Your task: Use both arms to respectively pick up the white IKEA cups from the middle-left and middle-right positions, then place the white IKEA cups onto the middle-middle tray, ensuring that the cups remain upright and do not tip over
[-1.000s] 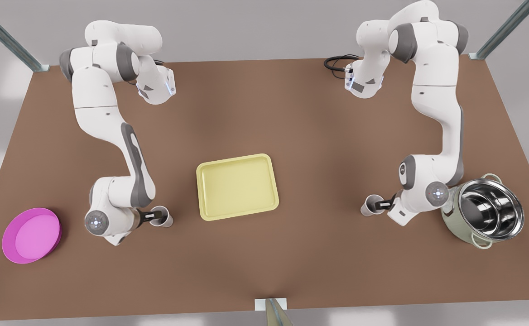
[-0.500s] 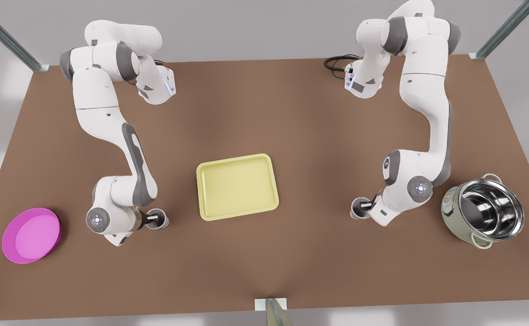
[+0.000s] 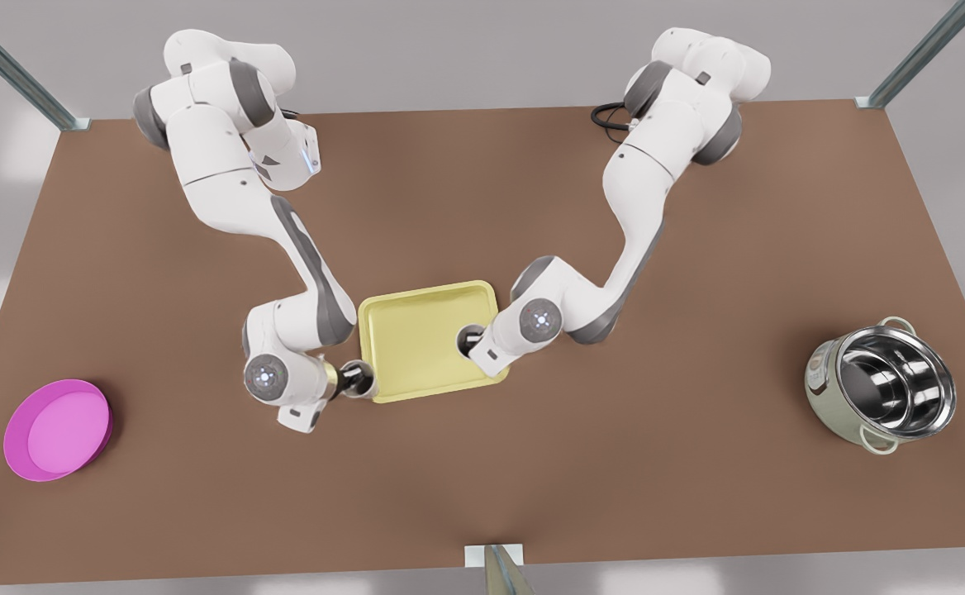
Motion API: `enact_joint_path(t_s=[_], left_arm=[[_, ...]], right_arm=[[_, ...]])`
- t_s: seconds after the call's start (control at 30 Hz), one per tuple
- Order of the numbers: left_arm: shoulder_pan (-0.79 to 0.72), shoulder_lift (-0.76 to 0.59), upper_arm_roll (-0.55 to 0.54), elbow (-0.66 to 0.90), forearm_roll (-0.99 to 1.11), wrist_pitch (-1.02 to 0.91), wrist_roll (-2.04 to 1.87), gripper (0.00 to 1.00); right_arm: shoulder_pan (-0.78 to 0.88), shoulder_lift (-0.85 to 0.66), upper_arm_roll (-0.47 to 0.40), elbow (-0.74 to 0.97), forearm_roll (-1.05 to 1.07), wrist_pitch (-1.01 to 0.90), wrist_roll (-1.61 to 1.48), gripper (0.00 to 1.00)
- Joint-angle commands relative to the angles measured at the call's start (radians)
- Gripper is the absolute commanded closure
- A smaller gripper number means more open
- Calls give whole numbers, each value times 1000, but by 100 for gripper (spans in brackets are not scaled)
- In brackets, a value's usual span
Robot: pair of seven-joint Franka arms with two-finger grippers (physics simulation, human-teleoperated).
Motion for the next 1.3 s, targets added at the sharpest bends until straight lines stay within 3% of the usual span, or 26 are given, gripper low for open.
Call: enact_joint_path(t_s=[0.0, 0.27, 0.37, 0.47, 0.53, 0.57, 0.6, 0.77, 0.87, 0.93, 1.0, 1.03, 1.07, 1.1, 1.2, 1.27], left_arm=[[-9, 7, 0, -6, 22, 104, -482, 79], [-13, 29, 0, -44, 34, 163, -484, 75], [-13, 29, 0, -45, 36, 161, -482, 0], [-6, 20, 0, -47, 36, 145, -484, 0], [0, 0, -1, -52, 34, 111, -484, 0], [3, -5, -1, -56, 34, 103, -484, 0], [9, -9, -1, -59, 34, 103, -484, 0], [32, -77, -1, -76, 34, -7, -488, 0], [99, -223, -3, -64, 97, -296, -484, 0], [211, -324, -3, -39, 255, -492, -117, 0], [378, -376, -4, 28, 278, -678, 288, 0], [402, -433, 25, 17, 283, -693, 456, 0], [402, -583, 106, -116, 263, -658, 624, 0], [386, -657, 152, -154, 247, -649, 629, 0], [380, -657, 183, -150, 221, -653, 629, 0], [380, -655, 184, -148, 203, -655, 629, 0]], right_arm=[[17, -3, 1, 1, 37, 14, -35, 79], [135, -58, 1, -115, 40, 54, -39, 79], [137, -63, 1, -141, 40, 66, -41, 79], [131, -61, 1, -160, 40, 65, -46, 79], [128, -60, 1, -160, 40, 65, -47, 65], [126, -55, 1, -160, 40, 65, -47, 42], [126, -54, 1, -160, 40, 65, -46, 0], [121, -61, 1, -157, 40, 48, -50, 0], [106, -103, -1, -155, 40, -9, -53, 0], [72, -160, -1, -147, 41, -95, -53, 0], [31, -210, -4, -109, 41, -207, -52, 0], [-4, -210, -6, -88, 41, -247, -52, 0], [-53, -210, -10, -88, 38, -288, -53, 0], [-98, -210, -18, -88, 23, -293, -44, 0], [-107, -189, -174, 7, -61, -294, -36, 0], [-99, -305, -200, 12, -136, -320, -36, 0]])
